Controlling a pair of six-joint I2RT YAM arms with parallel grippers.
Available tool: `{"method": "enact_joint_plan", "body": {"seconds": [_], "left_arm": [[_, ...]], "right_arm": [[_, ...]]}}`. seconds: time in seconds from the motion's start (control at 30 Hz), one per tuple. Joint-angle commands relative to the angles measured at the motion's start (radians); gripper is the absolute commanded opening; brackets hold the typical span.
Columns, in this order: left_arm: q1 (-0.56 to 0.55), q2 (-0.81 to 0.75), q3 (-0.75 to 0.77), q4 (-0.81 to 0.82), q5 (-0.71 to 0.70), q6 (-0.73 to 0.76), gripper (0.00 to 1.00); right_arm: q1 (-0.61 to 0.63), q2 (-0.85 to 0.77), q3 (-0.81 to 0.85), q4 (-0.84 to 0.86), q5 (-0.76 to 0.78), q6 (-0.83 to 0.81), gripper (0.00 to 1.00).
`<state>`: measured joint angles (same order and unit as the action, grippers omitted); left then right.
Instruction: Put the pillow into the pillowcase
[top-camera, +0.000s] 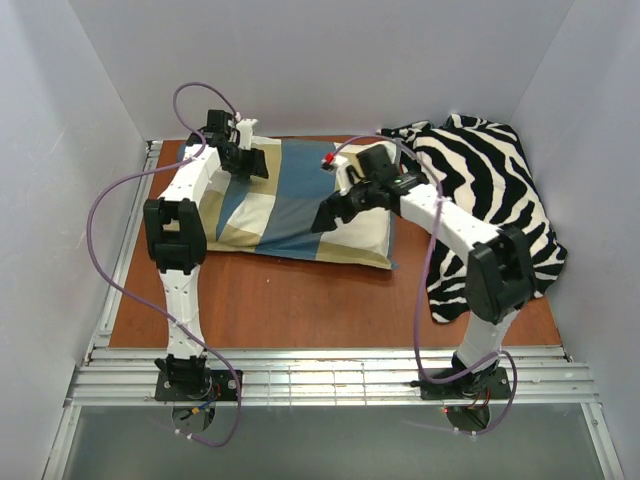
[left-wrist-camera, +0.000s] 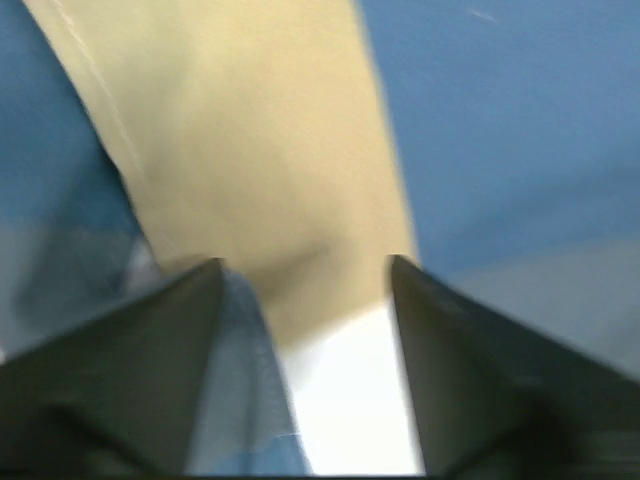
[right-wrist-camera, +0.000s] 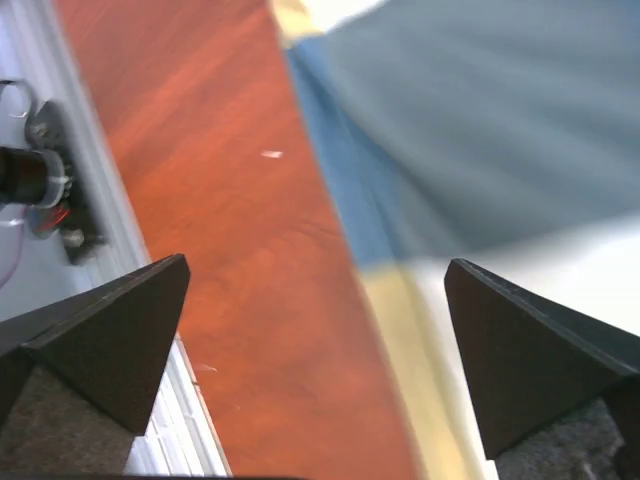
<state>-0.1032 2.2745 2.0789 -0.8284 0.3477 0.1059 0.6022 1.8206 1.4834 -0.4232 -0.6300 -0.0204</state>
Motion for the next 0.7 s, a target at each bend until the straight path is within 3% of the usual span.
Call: {"method": "enact_joint_plan", "body": {"seconds": [0.0, 0.03, 0.17, 0.43, 0.57, 0.67], "left_arm": [[0.055, -0.180, 0.031, -0.092, 0.164, 0.087, 0.86], [0.077, -0.263, -0.050, -0.089, 0.186, 0.110, 0.98], [0.236, -0.438, -0.275, -0.104, 0.120, 0.260, 0.98], [0.560, -0.495, -0.534, -0.115, 0.062, 0.754, 0.98], [0.585, -0.491, -0.686, 0.010, 0.053, 0.844, 0.98], [0.580, -0.465, -0.718, 0.110, 0.091, 0.833, 0.98]], "right_arm": [[-0.084, -0.118, 0.014, -0.232, 0.148, -0.285, 0.99], [-0.096, -0.144, -0.044, -0.248, 0.189, -0.332, 0.99], [-0.111, -0.260, -0.213, -0.252, 0.447, -0.453, 0.99], [-0.108, -0.331, -0.477, -0.244, 0.654, -0.489, 0.99], [-0.108, -0.320, -0.541, -0.135, 0.705, -0.458, 0.99], [-0.110, -0.265, -0.522, -0.060, 0.730, -0.403, 0.99]]}}
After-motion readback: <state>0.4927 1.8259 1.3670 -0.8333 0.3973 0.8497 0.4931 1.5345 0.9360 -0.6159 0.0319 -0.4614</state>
